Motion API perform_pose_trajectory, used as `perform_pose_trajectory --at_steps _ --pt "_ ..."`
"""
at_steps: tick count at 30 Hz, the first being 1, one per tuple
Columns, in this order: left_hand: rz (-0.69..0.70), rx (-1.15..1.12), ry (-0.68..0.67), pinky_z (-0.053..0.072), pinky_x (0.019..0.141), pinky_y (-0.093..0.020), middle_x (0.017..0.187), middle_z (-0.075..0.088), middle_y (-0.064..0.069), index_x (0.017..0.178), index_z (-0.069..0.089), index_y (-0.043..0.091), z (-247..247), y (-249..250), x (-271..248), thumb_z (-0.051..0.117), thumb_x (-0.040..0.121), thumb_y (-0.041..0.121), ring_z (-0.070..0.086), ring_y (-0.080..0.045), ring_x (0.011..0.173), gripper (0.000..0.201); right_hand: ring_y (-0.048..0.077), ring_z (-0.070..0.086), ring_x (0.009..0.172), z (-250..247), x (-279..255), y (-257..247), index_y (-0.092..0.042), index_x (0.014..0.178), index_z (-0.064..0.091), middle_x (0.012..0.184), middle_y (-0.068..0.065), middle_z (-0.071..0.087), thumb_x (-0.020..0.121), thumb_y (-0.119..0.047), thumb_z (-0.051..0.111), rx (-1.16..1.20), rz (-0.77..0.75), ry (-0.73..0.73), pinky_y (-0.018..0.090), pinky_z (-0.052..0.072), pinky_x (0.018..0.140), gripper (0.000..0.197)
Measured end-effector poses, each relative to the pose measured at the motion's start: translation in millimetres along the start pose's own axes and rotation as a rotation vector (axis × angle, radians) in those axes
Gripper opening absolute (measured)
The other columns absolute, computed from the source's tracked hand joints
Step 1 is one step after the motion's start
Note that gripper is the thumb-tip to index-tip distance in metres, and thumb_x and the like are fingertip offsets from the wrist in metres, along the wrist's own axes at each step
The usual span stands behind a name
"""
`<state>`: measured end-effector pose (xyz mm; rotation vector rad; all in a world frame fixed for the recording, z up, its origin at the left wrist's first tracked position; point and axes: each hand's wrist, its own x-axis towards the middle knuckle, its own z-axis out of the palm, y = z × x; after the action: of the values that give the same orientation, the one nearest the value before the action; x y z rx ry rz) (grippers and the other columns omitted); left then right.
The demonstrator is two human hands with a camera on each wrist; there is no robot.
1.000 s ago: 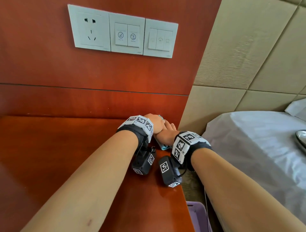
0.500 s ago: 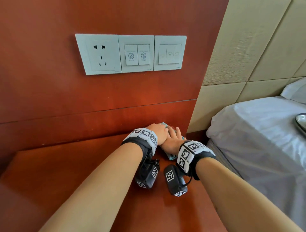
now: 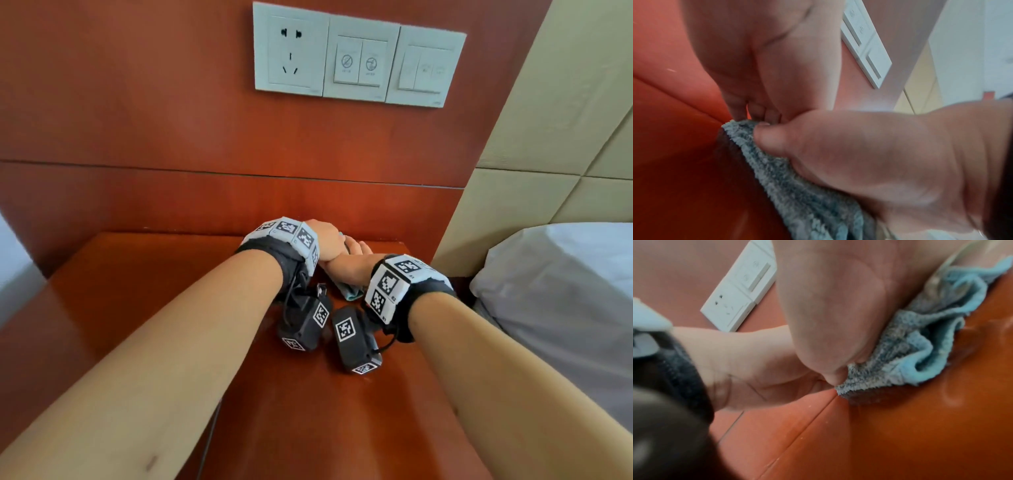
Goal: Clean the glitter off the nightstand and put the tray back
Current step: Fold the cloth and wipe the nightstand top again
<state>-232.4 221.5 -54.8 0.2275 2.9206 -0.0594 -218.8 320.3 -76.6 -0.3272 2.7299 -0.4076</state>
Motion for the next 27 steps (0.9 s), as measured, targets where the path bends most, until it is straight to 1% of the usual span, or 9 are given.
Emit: perform_pose_trajectory --at_steps 4,6,9,13,16,18,22,25,27 --pt "-0.01 0.109 0.006 0.043 0.104 -0.042 0.141 0.051 -0.009 0.14 0.048 0.011 10.3 -43.7 -28.6 0.028 0.103 0.013 0.05 -0.028 0.129 0.042 0.019 -0.007 0.15 20.8 13.7 -43.3 -0.035 0.153 0.003 0.162 -0.009 -0.001 0.089 -0.065 0.028 0.065 -0.063 -0.027 0.046 0.0 0.121 0.075" --pt "-0.064 0.101 0.006 0.04 0.108 -0.043 0.145 0.047 -0.011 0.142 0.043 0.008 13.0 -69.1 -43.4 0.024 0.104 0.014 0.046 -0.028 0.132 0.043 0.019 -0.006 0.15 28.0 14.3 -66.7 -0.036 0.152 0.004 0.162 -0.009 0.0 0.086 -0.065 0.026 0.081 -0.09 -0.035 0.046 0.0 0.121 0.076" --pt "-0.097 0.05 0.043 0.036 0.11 -0.039 0.148 0.044 -0.012 0.142 0.043 0.006 16.5 -100.3 -68.0 0.021 0.106 0.015 0.043 -0.027 0.135 0.043 0.022 -0.004 0.15 38.0 7.1 -101.8 -0.035 0.153 0.004 0.162 -0.008 0.001 0.09 -0.063 0.023 -0.017 -0.141 -0.07 0.046 0.0 0.121 0.07" --pt "-0.141 -0.023 0.039 0.037 0.108 -0.036 0.145 0.047 -0.011 0.14 0.045 0.005 23.9 -136.2 -93.9 0.024 0.105 0.012 0.047 -0.027 0.131 0.041 0.033 0.017 0.146 36.4 -4.6 -142.8 -0.025 0.153 0.019 0.16 0.007 0.018 0.1 -0.041 0.026 -0.136 -0.181 -0.059 0.045 0.015 0.119 0.055" --pt "-0.242 -0.091 0.045 0.041 0.103 -0.036 0.14 0.052 -0.012 0.135 0.05 0.006 31.1 -163.6 -100.7 0.025 0.105 0.021 0.052 -0.029 0.125 0.042 0.029 0.034 0.14 26.0 -16.7 -157.2 -0.019 0.153 0.02 0.155 0.01 0.03 0.103 -0.023 0.03 -0.33 -0.23 -0.078 0.038 0.029 0.112 0.051" --pt "-0.292 -0.097 0.036 0.039 0.107 -0.036 0.144 0.048 -0.012 0.14 0.046 0.007 33.7 -173.9 -104.1 0.025 0.105 0.025 0.049 -0.028 0.129 0.045 0.027 0.033 0.14 31.1 -21.2 -162.4 -0.017 0.154 0.017 0.156 0.009 0.028 0.104 -0.019 0.028 -0.431 -0.257 -0.081 0.035 0.029 0.112 0.052" --pt "-0.34 -0.043 -0.013 0.035 0.108 -0.034 0.149 0.041 -0.015 0.145 0.036 0.004 35.4 -178.9 -105.2 0.019 0.107 0.025 0.044 -0.028 0.134 0.047 0.032 0.026 0.144 47.2 -8.5 -179.2 -0.013 0.154 0.014 0.159 0.008 0.02 0.103 -0.02 0.03 -0.464 -0.258 -0.04 0.042 0.024 0.117 0.054" --pt "-0.334 -0.037 0.011 0.032 0.11 -0.035 0.153 0.036 -0.015 0.147 0.034 0.004 34.2 -191.8 -106.1 0.017 0.107 0.024 0.039 -0.028 0.138 0.048 0.026 0.023 0.145 43.0 3.1 -198.3 -0.005 0.152 0.016 0.158 0.012 0.021 0.104 -0.013 0.027 -0.46 -0.253 -0.093 0.029 0.021 0.115 0.05" --pt "-0.336 -0.043 0.026 0.033 0.109 -0.034 0.151 0.039 -0.013 0.146 0.038 0.006 33.7 -204.2 -110.5 0.018 0.107 0.027 0.041 -0.028 0.136 0.049 0.025 0.025 0.144 41.4 11.2 -208.2 -0.006 0.152 0.016 0.158 0.012 0.022 0.104 -0.012 0.027 -0.451 -0.267 -0.097 0.027 0.023 0.112 0.05"
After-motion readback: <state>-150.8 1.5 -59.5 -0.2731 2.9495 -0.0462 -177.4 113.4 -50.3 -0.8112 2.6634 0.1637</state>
